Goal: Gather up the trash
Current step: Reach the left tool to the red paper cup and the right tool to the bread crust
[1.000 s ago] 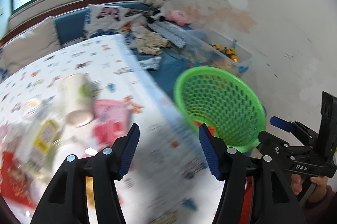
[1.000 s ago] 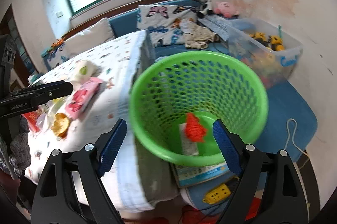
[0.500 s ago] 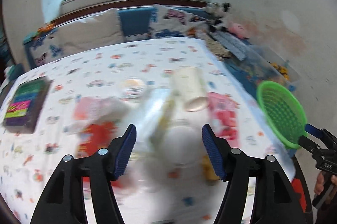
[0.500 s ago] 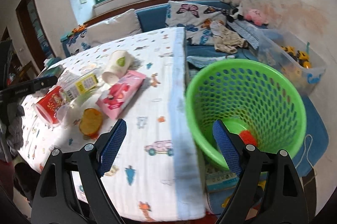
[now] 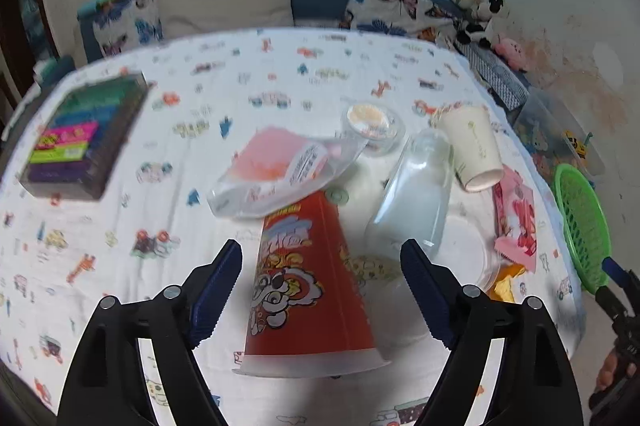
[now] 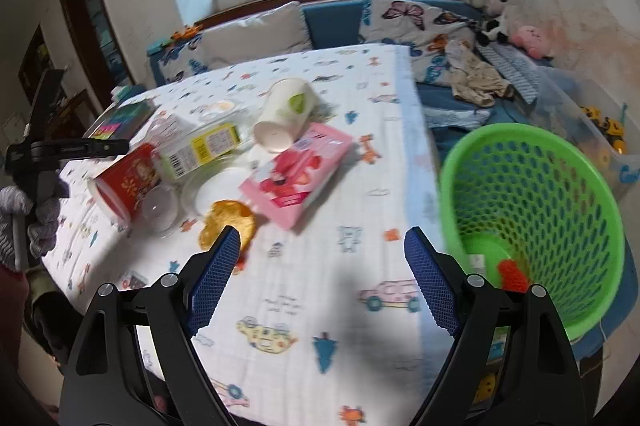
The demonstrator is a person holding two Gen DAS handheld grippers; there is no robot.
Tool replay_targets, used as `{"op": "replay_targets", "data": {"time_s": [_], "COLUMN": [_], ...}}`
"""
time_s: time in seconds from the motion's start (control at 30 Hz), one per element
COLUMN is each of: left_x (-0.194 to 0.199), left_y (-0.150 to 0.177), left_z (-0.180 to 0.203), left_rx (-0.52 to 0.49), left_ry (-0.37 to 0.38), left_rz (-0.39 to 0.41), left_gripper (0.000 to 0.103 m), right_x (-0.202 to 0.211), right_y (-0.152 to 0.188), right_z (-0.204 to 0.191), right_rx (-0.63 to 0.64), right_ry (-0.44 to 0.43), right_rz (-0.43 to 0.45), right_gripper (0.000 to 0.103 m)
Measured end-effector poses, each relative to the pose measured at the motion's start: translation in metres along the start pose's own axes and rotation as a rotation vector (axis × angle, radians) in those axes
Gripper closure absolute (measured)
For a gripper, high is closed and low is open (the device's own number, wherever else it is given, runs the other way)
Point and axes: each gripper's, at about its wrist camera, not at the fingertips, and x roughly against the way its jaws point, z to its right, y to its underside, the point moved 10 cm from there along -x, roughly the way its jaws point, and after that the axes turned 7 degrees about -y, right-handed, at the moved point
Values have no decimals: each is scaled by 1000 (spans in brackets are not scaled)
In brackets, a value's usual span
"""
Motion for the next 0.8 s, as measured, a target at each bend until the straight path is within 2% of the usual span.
{"op": "replay_targets", "data": {"time_s": [0.1,0.53,0.63,0.8], "left_x": [-11,-39,-43,-45], "left_y": [7,20,22,26], "left_z": [-1,-4,-5,-3], "left_rx": [-10,-29,-32,-27], "left_ry": [13,34,38,75], "left_rz": [-44,-131,-140,-143], "left_gripper": [24,24,25,34], "right_x": [-10,-61,-73,-92], "right_y": [1,15,18,20], "right_z": [-14,-65,-70,-71], "right_rx": [15,57,59,34], "right_ry": [-24,-104,-102,-107], "right_rz": [-18,-110,-125,-146], "right_gripper": [19,20,25,32]}}
